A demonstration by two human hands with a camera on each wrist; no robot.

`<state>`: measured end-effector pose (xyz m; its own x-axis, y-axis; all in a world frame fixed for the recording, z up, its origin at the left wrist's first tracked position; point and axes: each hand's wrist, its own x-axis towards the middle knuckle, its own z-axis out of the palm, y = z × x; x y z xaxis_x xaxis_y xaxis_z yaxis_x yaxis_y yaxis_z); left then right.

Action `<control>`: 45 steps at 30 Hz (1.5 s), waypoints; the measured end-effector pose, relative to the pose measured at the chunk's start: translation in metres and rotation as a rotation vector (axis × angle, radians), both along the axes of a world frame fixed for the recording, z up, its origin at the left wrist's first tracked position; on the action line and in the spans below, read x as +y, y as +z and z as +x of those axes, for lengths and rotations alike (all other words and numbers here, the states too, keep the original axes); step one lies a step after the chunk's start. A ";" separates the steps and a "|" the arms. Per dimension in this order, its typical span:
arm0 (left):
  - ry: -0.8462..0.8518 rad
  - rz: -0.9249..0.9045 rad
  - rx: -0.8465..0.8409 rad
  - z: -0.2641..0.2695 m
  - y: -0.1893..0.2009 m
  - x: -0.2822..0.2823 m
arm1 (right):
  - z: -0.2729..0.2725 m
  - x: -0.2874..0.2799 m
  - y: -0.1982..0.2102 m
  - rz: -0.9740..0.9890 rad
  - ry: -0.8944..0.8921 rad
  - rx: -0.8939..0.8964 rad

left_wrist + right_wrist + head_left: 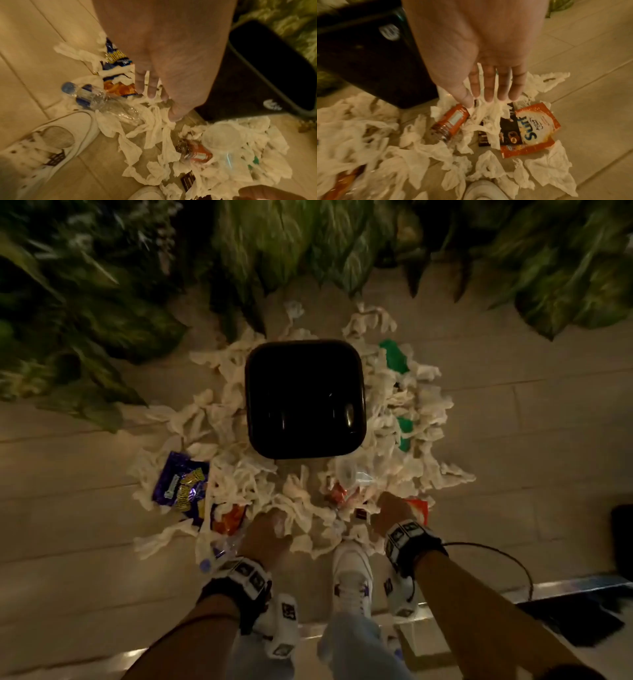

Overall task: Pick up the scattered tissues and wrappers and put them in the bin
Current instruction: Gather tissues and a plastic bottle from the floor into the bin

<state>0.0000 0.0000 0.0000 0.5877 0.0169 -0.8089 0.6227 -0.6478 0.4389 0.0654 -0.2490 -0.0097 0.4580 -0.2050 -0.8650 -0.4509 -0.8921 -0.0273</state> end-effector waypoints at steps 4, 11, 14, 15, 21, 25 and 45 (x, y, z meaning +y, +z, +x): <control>-0.131 0.125 -0.045 0.010 -0.042 -0.021 | -0.002 -0.016 -0.053 -0.193 0.067 0.027; -0.400 0.226 -0.015 0.013 -0.115 -0.046 | -0.021 -0.029 -0.127 -0.072 -0.030 -0.099; -0.480 0.229 0.002 0.014 -0.139 -0.054 | -0.026 -0.034 -0.139 -0.112 0.037 -0.157; -0.508 0.230 0.011 0.015 -0.145 -0.056 | -0.027 -0.038 -0.141 -0.107 0.057 -0.189; -0.500 0.190 -0.053 0.024 -0.165 -0.050 | -0.036 -0.060 -0.126 0.071 -0.088 -0.435; -0.431 0.062 -0.041 0.035 -0.160 -0.037 | -0.046 -0.077 -0.112 0.076 -0.295 -0.697; -0.381 -0.103 -0.266 0.050 -0.041 0.024 | -0.064 -0.115 -0.111 -0.023 -0.488 -0.378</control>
